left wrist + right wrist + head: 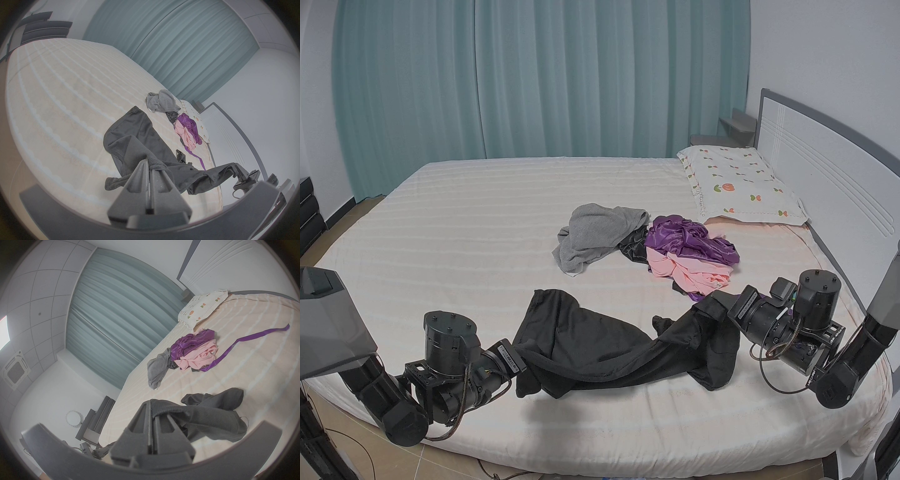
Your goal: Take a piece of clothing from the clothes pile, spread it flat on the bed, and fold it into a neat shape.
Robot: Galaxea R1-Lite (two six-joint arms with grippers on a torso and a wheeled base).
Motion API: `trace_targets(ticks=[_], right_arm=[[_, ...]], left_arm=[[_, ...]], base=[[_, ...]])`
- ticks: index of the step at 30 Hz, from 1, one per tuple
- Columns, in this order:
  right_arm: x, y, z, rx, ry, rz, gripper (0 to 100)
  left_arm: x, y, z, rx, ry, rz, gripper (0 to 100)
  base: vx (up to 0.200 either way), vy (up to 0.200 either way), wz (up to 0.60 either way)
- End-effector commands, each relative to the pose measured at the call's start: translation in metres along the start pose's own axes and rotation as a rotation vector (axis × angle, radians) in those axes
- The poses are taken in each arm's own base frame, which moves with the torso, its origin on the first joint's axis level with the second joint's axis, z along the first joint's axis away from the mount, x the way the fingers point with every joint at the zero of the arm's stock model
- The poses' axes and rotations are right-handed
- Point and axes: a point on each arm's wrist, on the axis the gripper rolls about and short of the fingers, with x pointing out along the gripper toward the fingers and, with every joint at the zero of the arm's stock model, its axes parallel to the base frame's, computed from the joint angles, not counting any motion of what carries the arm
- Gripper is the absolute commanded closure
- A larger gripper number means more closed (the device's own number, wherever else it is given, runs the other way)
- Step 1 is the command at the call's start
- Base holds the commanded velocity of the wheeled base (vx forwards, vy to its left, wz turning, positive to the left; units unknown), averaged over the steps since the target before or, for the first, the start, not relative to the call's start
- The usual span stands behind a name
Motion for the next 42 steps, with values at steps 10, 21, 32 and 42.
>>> trace_targets(ticks=[10, 21, 32, 42], right_arm=[[0.0066, -0.0086, -0.0032, 0.008, 0.013, -0.018, 100], [0.0066, -0.0094, -0.0033, 0.009, 0.014, -0.022, 100], [0.0067, -0.0080, -0.0012, 0.009, -0.001, -0.020, 100], [0.0049, -0.0090, 0.0057, 0.011, -0.027, -0.022, 100]], left_arm=[[0.0010, 0.0008, -0.0023, 0.005, 0.008, 0.005, 100], [0.0067, 0.0003, -0.0019, -0.004, 0.002, 0.002, 100], [0.0049, -0.0009, 0.0036, -0.051, -0.016, -0.007, 100], [0.0032, -0.0009, 0.0012, -0.045, -0.008, -0.007, 100]], base=[[-0.080, 0.000, 0.00], [0.000, 0.000, 0.00], [0.000, 0.127, 0.00], [0.000, 0.200, 0.00]])
